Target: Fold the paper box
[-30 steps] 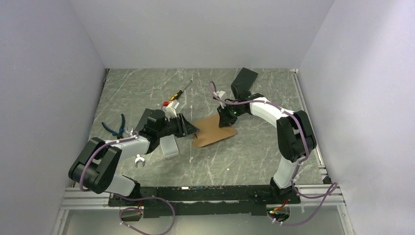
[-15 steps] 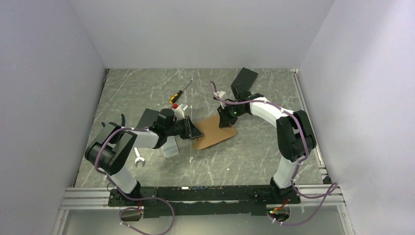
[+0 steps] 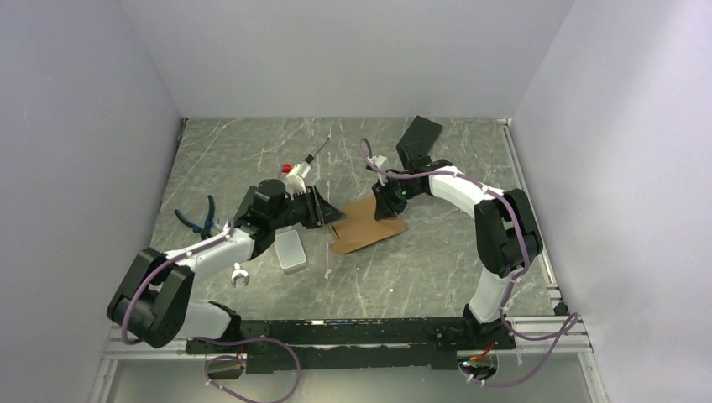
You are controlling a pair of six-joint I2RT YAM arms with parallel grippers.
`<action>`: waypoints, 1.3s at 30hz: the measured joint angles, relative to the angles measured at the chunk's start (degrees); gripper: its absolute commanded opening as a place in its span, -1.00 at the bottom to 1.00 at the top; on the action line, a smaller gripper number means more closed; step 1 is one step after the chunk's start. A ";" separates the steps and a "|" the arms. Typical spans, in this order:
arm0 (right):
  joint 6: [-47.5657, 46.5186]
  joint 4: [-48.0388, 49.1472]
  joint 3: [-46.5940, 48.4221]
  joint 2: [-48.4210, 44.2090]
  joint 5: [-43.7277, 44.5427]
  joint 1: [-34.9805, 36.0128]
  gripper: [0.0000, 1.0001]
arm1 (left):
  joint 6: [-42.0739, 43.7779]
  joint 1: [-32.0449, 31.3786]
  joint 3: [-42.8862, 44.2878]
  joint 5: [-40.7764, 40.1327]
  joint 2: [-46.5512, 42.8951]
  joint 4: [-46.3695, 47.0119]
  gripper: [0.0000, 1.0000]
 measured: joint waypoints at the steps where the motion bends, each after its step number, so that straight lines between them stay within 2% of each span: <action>1: -0.02 -0.09 0.00 0.00 -0.35 -0.02 -0.45 | 0.11 0.00 -0.17 -0.76 -1.51 -0.26 -0.31; 4: -0.09 -0.46 0.00 0.00 -1.55 -0.07 -0.40 | 0.28 0.00 -0.70 -1.64 -1.84 -0.20 -0.41; 8: -0.20 -0.94 0.00 0.00 -2.27 -0.24 -0.36 | 0.26 0.00 -0.96 -1.18 4.66 0.22 -0.64; 11: -0.26 -1.18 0.00 -0.02 -3.13 -0.44 -0.34 | -0.26 0.02 -0.92 0.07 11.19 0.15 -0.69; 15: -0.50 -1.75 0.00 -0.24 -4.48 -0.94 -0.31 | -0.81 0.04 0.00 1.42 13.35 0.85 -0.69; 21: -1.57 -2.54 0.00 -2.86 -7.28 -1.25 -0.23 | -0.72 0.04 1.05 1.84 13.49 -0.04 -0.53; 24: -2.36 -2.67 0.00 -3.93 -8.59 -1.25 -0.18 | -0.55 0.00 2.25 1.53 11.87 -2.43 -0.36; 32: -3.87 -3.06 -0.07 -6.34 -10.60 -1.33 -0.10 | 1.60 0.00 2.71 -2.38 -2.03 -8.28 0.08; 36: -2.89 -1.42 -0.63 -7.08 -9.92 -1.53 -0.14 | 2.29 0.02 -0.15 -5.88 -8.72 -7.69 0.09; 39: -1.73 -0.46 -0.94 -6.36 -8.96 -1.62 -0.18 | 1.25 0.11 -4.52 -7.21 -9.64 -5.44 0.09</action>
